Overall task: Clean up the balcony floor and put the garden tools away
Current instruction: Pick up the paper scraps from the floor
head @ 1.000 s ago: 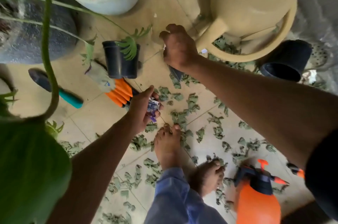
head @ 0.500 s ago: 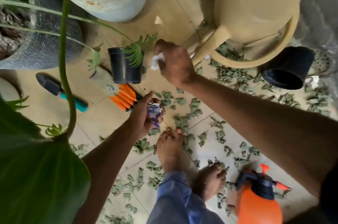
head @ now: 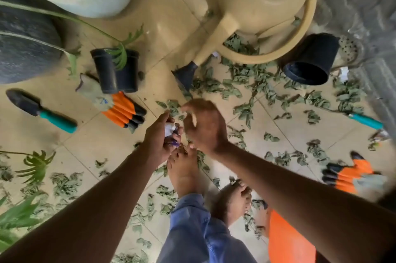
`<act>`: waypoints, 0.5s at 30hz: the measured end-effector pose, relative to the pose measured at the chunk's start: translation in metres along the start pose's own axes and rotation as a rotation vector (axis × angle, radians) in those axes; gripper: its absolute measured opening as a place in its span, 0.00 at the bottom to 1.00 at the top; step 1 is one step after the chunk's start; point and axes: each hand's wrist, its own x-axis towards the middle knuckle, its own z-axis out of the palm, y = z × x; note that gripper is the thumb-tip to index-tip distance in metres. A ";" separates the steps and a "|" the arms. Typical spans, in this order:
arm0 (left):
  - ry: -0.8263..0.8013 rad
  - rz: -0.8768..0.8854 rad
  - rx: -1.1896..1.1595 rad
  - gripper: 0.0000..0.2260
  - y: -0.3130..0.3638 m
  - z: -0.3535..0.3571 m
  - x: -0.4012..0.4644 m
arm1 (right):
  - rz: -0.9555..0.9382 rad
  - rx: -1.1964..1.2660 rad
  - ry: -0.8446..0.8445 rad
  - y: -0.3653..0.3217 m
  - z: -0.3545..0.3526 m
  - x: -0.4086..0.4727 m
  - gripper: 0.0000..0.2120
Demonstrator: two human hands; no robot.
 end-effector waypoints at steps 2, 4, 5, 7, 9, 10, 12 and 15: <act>-0.009 -0.018 0.021 0.14 -0.003 0.003 0.004 | 0.076 -0.240 0.011 0.031 0.000 0.018 0.20; -0.029 -0.015 0.071 0.14 -0.004 0.008 0.004 | 0.158 -0.393 -0.014 0.054 -0.002 0.042 0.31; -0.045 -0.014 0.092 0.14 -0.006 0.009 0.006 | 0.171 -0.442 -0.034 0.064 -0.001 0.053 0.34; -0.079 -0.017 0.119 0.14 -0.007 0.011 0.009 | 0.132 -0.531 -0.073 0.079 0.002 0.074 0.35; -0.094 -0.013 0.145 0.13 -0.008 0.009 0.012 | 0.083 -0.607 -0.082 0.087 0.002 0.093 0.34; -0.094 -0.011 0.159 0.13 -0.007 0.009 0.013 | 0.084 -0.628 -0.090 0.089 0.002 0.101 0.33; -0.084 -0.004 0.195 0.13 -0.006 0.006 0.017 | 0.120 -0.633 -0.124 0.087 0.000 0.113 0.33; -0.086 0.001 0.211 0.14 -0.003 0.002 0.022 | 0.162 -0.599 -0.141 0.083 -0.002 0.120 0.32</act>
